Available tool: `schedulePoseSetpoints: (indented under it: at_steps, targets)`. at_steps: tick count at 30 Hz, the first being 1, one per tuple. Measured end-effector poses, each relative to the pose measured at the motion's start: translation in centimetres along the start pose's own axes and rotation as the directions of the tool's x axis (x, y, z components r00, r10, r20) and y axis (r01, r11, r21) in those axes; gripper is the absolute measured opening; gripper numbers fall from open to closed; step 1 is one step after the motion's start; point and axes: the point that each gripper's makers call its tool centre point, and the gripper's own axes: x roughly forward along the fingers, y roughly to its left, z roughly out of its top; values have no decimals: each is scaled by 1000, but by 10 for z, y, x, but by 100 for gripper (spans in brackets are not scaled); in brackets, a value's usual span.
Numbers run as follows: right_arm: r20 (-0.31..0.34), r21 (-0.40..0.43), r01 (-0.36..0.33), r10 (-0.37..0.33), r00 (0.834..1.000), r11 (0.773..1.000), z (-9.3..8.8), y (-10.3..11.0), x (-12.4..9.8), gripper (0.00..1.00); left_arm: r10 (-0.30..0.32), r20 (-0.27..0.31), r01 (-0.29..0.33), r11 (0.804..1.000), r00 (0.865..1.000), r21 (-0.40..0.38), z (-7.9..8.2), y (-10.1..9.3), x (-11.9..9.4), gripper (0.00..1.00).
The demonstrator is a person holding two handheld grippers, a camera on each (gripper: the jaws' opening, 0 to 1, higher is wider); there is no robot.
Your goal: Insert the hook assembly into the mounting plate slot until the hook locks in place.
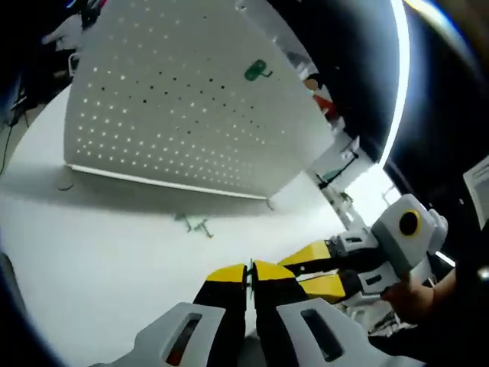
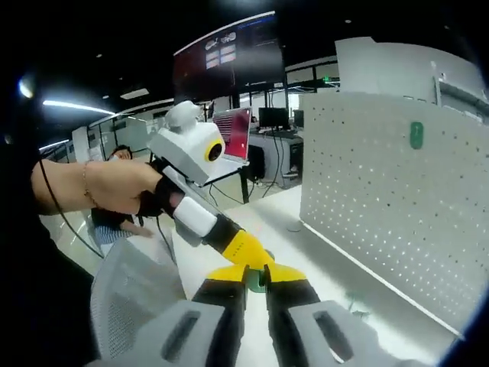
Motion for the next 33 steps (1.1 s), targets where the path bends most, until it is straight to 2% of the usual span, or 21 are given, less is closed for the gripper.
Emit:
schedulePoseSetpoints:
  at_steps: [4, 11, 13, 15, 22, 24, 28, 29, 33]
  targets:
    - [-15, -39, -9, 9, 1000, 999, -1, 1, 0, 3, -14, -8, 14, 1000, 1000, 0, -2, -2, -2, 1]
    - [-34, -25, -51, 50, 998, 998, -5, 6, 1, 2, -35, -13, 35, 999, 999, 6, -2, -6, -8, 1]
    - [-34, -48, -53, 51, 998, 997, -5, 6, 1, 2, -33, -11, 34, 999, 999, 15, -2, -6, -8, 1]
    - [-31, -66, -46, 44, 999, 997, -3, 8, 1, 1, -38, -10, 38, 999, 999, -7, -2, -6, -9, 1]
    - [-29, -92, -27, 24, 999, 995, -2, 8, 3, 0, -30, -18, 30, 1000, 999, -8, -2, -4, -10, 2]
    - [-25, -78, -26, 24, 999, 997, -2, 9, 3, 0, -31, -17, 31, 1000, 999, 1, -2, -4, -11, 2]
    - [-27, -12, -30, 30, 999, 999, -3, 10, 1, 0, -40, -16, 41, 997, 999, 71, -5, -7, -13, 3]
    - [-26, 6, -27, 27, 999, 1000, -2, 9, 0, 0, -39, -16, 40, 997, 999, 62, -5, -7, -12, 3]
    - [-25, 4, -25, 25, 999, 1000, -2, 8, -1, 0, -30, 13, 28, 991, 999, 129, -2, -9, -11, 3]
